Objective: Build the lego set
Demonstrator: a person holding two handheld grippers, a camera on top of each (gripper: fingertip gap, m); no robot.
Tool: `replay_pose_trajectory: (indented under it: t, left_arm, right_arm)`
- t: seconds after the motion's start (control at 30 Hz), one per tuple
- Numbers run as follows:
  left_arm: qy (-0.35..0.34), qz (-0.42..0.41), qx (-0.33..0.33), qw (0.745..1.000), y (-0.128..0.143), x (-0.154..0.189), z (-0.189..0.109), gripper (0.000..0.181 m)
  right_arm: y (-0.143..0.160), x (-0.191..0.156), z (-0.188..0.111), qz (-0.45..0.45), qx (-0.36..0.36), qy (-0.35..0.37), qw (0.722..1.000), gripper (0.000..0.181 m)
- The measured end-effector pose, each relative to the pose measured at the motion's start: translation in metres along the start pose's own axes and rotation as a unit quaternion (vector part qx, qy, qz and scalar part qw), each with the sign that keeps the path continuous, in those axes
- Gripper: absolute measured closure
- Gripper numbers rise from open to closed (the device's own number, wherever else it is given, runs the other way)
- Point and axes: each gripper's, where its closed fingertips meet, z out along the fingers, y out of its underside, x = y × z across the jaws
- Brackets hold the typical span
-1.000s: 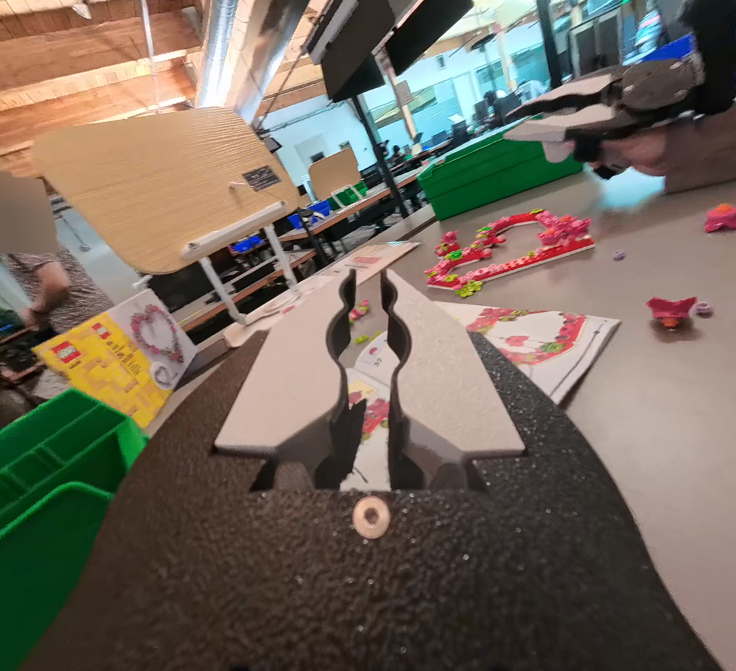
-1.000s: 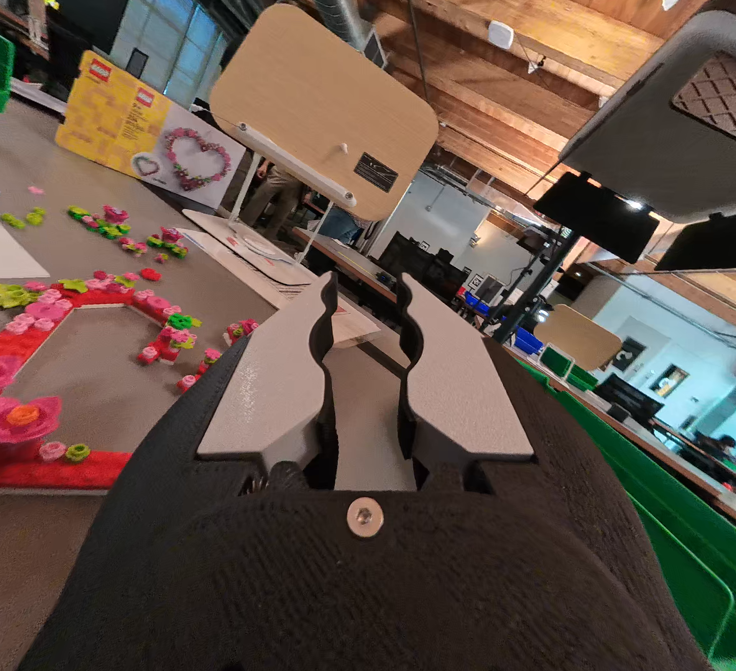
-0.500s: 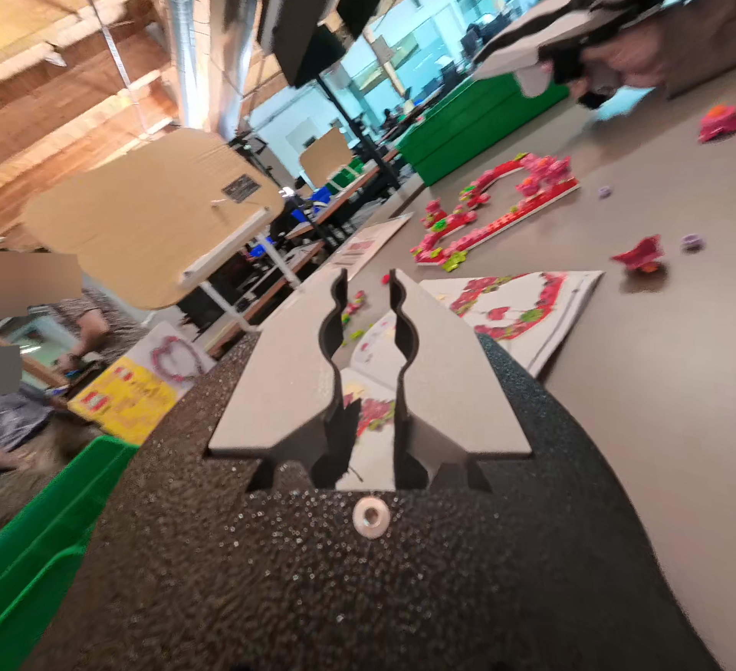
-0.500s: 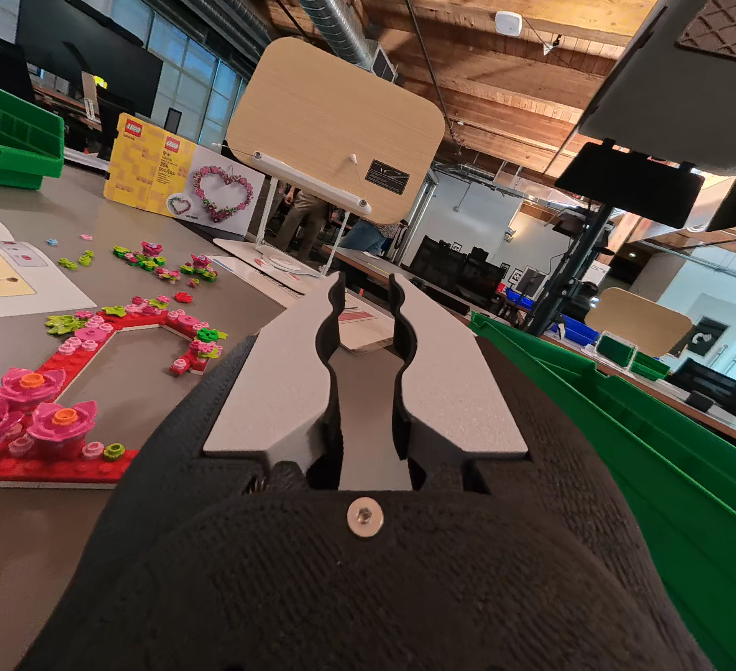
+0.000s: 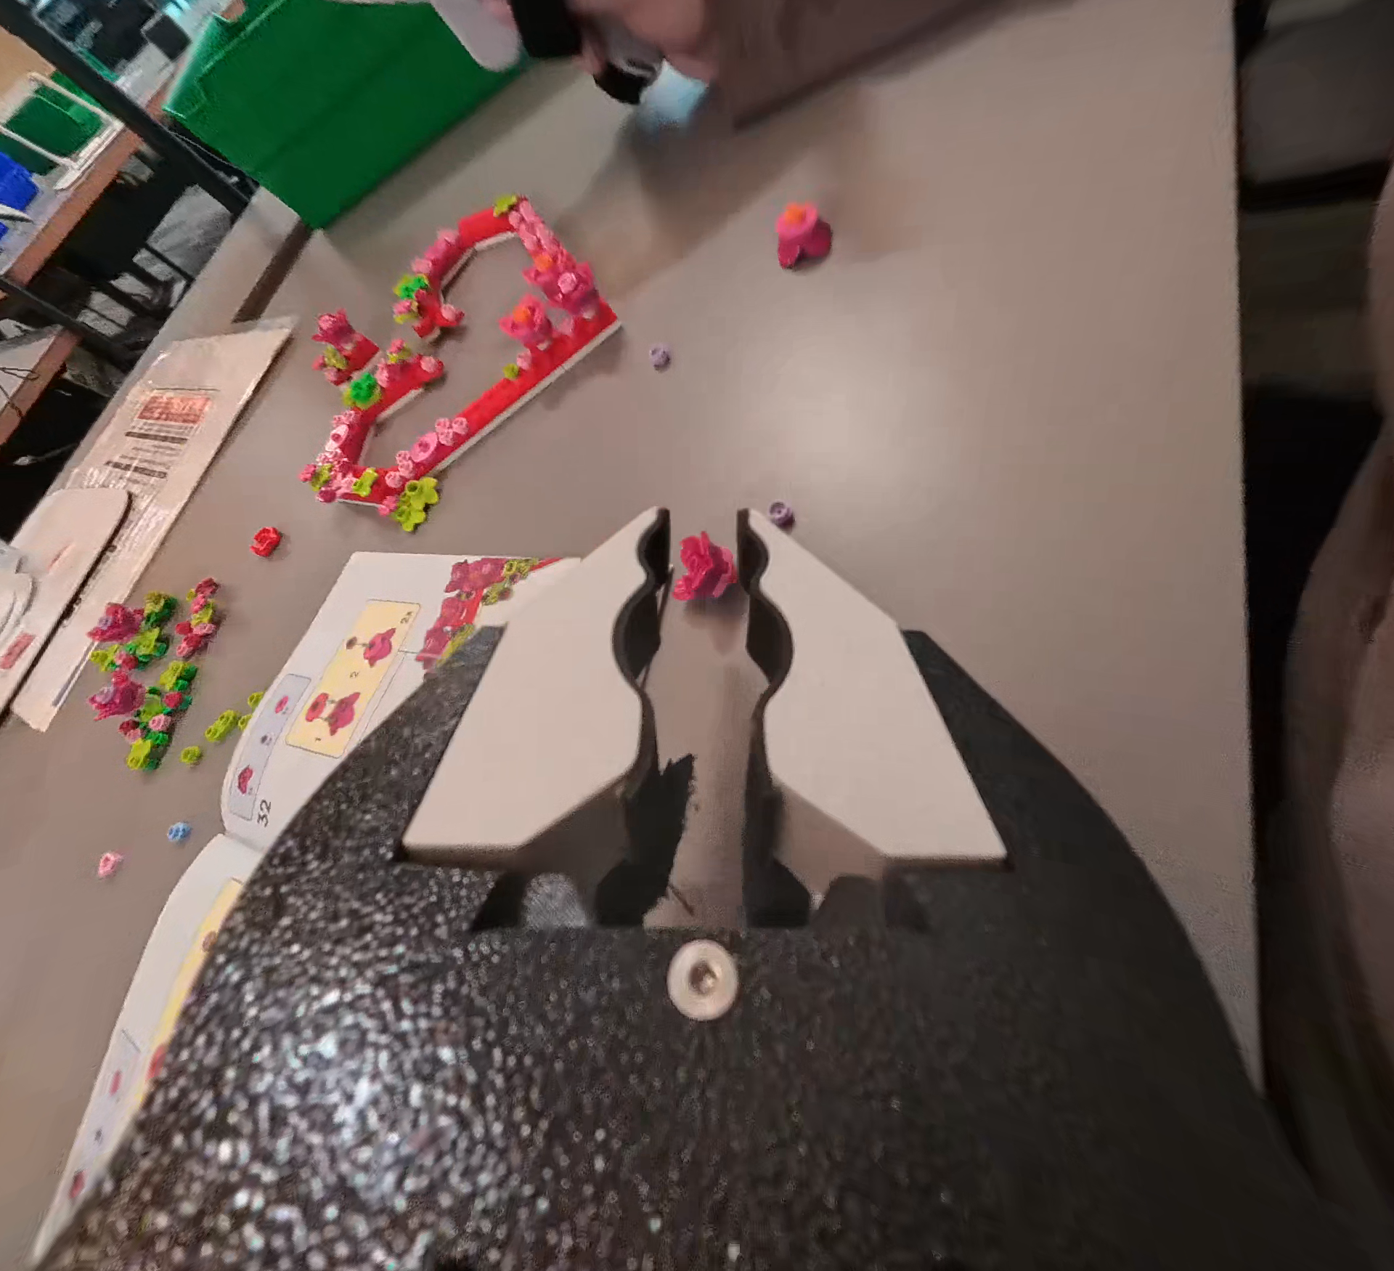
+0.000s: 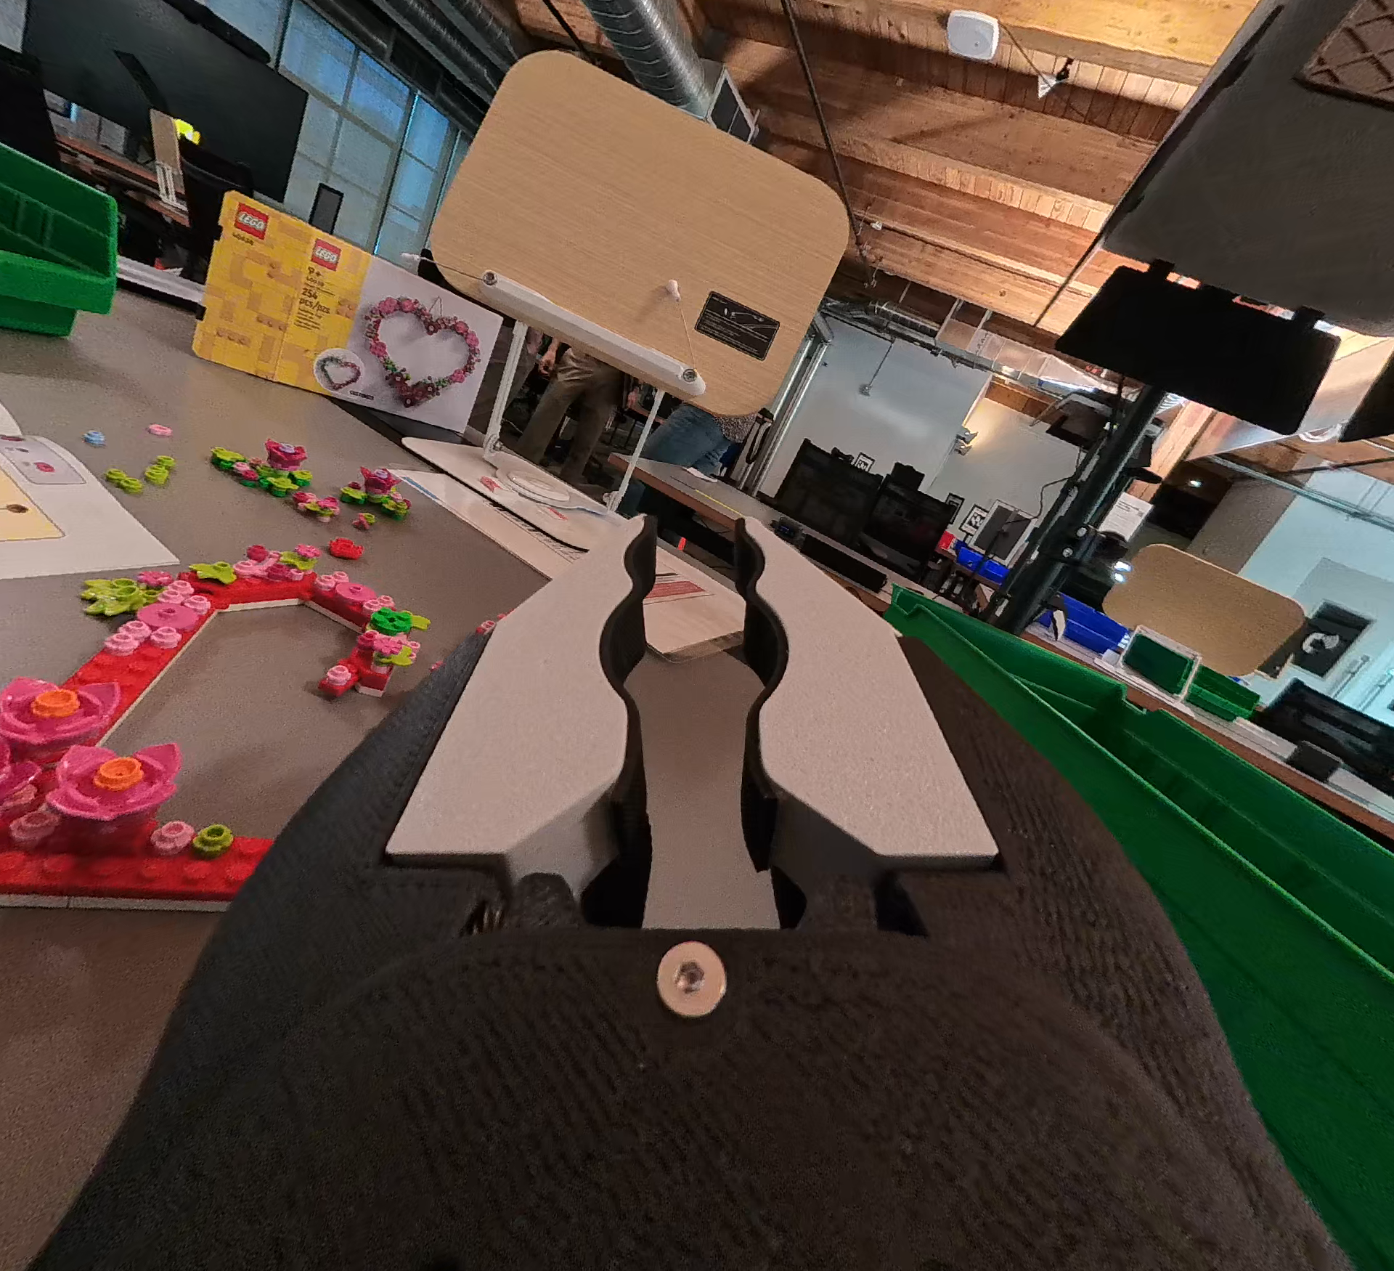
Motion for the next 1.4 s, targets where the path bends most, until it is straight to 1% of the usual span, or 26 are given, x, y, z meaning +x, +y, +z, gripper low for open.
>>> replay_pose_trajectory:
  t: [0.13, 0.23, 0.37, 0.5, 0.6, 0.73, 0.8, 0.87, 0.93, 1.07, 1.13, 1.17, 1.23, 1.3, 1.4]
  left_arm:
    - [0.007, 0.006, -0.019, 1.0, 0.008, -0.001, 0.004, 0.17]
    - [0.027, -0.001, -0.039, 0.999, 0.014, 0.002, 0.0, 0.171]
    - [0.027, 0.011, -0.058, 0.998, 0.019, 0.001, -0.005, 0.171]
    - [0.04, 0.018, -0.065, 0.997, 0.021, 0.006, -0.004, 0.173]
    - [0.031, 0.042, -0.072, 0.996, 0.021, 0.007, -0.001, 0.178]
    - [0.029, 0.049, -0.077, 0.995, 0.021, 0.009, 0.002, 0.181]
    - [0.008, 0.062, -0.072, 0.995, 0.019, 0.004, 0.003, 0.181]
    - [-0.019, 0.084, -0.049, 0.995, 0.011, -0.002, 0.002, 0.181]
    - [-0.057, 0.108, -0.009, 0.992, -0.003, -0.007, 0.001, 0.181]
    - [-0.102, 0.136, 0.065, 0.983, -0.026, -0.005, 0.0, 0.181]
    - [-0.115, 0.122, 0.101, 0.981, -0.035, -0.006, 0.001, 0.181]
    - [-0.123, 0.107, 0.129, 0.978, -0.041, -0.008, 0.0, 0.181]
    - [-0.139, 0.078, 0.187, 0.969, -0.057, -0.014, -0.01, 0.181]
    - [-0.142, 0.055, 0.228, 0.962, -0.066, -0.017, -0.019, 0.181]
    - [-0.147, 0.079, 0.248, 0.954, -0.07, -0.014, -0.024, 0.181]
  right_arm:
    - [0.001, 0.0, 0.001, 0.0, -0.001, -0.001, 1.0, 0.163]
    - [0.001, 0.0, 0.001, 0.003, -0.002, -0.002, 1.0, 0.163]
    - [0.001, -0.001, 0.001, 0.003, -0.002, -0.003, 1.0, 0.163]
    - [0.001, -0.002, 0.001, 0.001, -0.003, -0.005, 1.0, 0.163]
    - [0.002, -0.002, 0.001, 0.0, -0.003, -0.006, 1.0, 0.163]
    - [0.002, -0.003, 0.001, 0.0, -0.004, -0.007, 1.0, 0.163]
    - [0.001, -0.003, 0.001, -0.001, -0.003, -0.007, 1.0, 0.163]
    - [0.0, -0.004, 0.001, -0.003, -0.001, -0.008, 1.0, 0.164]
    - [-0.002, -0.007, 0.0, -0.007, 0.002, -0.012, 1.0, 0.163]
    - [-0.008, -0.016, -0.002, -0.027, 0.008, -0.023, 0.999, 0.163]
    - [-0.009, -0.02, -0.003, -0.039, 0.009, -0.028, 0.999, 0.164]
    - [-0.01, -0.022, -0.003, -0.043, 0.009, -0.03, 0.999, 0.164]
    - [-0.01, -0.022, -0.003, -0.045, 0.009, -0.031, 0.998, 0.164]
    - [-0.011, -0.022, -0.004, -0.043, 0.011, -0.03, 0.999, 0.164]
    - [-0.012, -0.023, -0.004, -0.045, 0.011, -0.03, 0.998, 0.164]
